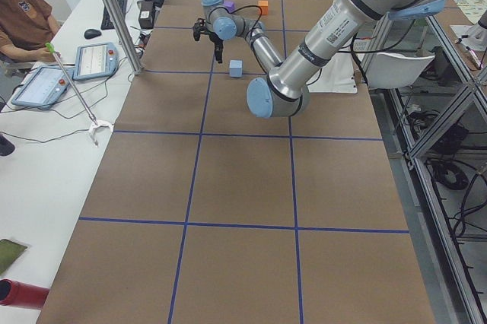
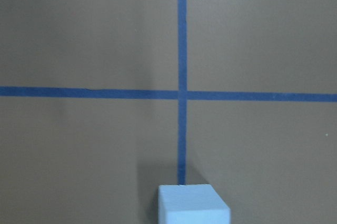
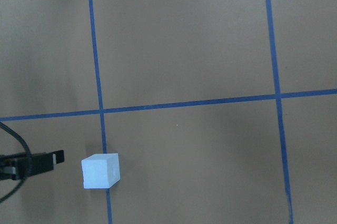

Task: Place blue block between orange and purple blocks
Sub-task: 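Release the cube and raise the left gripper while the right arm reaches toward it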

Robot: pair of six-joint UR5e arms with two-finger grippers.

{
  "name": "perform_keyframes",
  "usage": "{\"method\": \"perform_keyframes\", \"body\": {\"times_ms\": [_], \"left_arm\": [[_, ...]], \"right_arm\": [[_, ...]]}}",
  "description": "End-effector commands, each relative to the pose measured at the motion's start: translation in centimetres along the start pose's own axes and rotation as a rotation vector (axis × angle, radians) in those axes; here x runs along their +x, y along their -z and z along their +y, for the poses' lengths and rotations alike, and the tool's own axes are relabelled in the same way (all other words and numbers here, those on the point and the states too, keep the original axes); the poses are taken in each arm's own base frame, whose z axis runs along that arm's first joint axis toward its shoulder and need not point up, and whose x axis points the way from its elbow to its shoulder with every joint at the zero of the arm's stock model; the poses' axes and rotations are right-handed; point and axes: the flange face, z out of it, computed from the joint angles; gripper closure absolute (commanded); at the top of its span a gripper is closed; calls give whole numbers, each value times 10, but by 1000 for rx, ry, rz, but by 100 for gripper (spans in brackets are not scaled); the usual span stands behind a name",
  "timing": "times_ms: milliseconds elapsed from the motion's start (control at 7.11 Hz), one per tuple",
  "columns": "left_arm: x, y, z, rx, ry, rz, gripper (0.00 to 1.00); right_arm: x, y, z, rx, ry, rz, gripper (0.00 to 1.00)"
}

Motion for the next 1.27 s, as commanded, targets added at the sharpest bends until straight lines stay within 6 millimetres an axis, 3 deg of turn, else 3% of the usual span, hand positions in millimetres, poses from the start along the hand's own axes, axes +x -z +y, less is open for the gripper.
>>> {"method": "perform_keyframes", "body": {"times_ms": [0, 141, 422, 563, 704, 844, 1126], "left_arm": [[-100, 37, -5, 14, -54, -52, 0], [-133, 59, -4, 24, -57, -84, 0], [-230, 101, -3, 55, -135, -142, 0], [-278, 115, -7, 63, -172, -174, 0], [-316, 125, -12, 64, -208, -202, 0], [-346, 136, -14, 72, -210, -218, 0], [-359, 137, -18, 64, -234, -233, 0]], "right_arm": [[-89, -59, 21, -20, 14, 65, 0], [-115, -86, 26, -44, 16, 92, 0], [-156, -176, 41, 12, 20, 89, 0], [-164, -219, 43, 15, 29, 113, 0], [-172, -250, 51, 24, 22, 113, 0], [-175, -279, 58, 41, 55, 121, 0], [-172, -317, 59, 32, 83, 147, 0]]}}
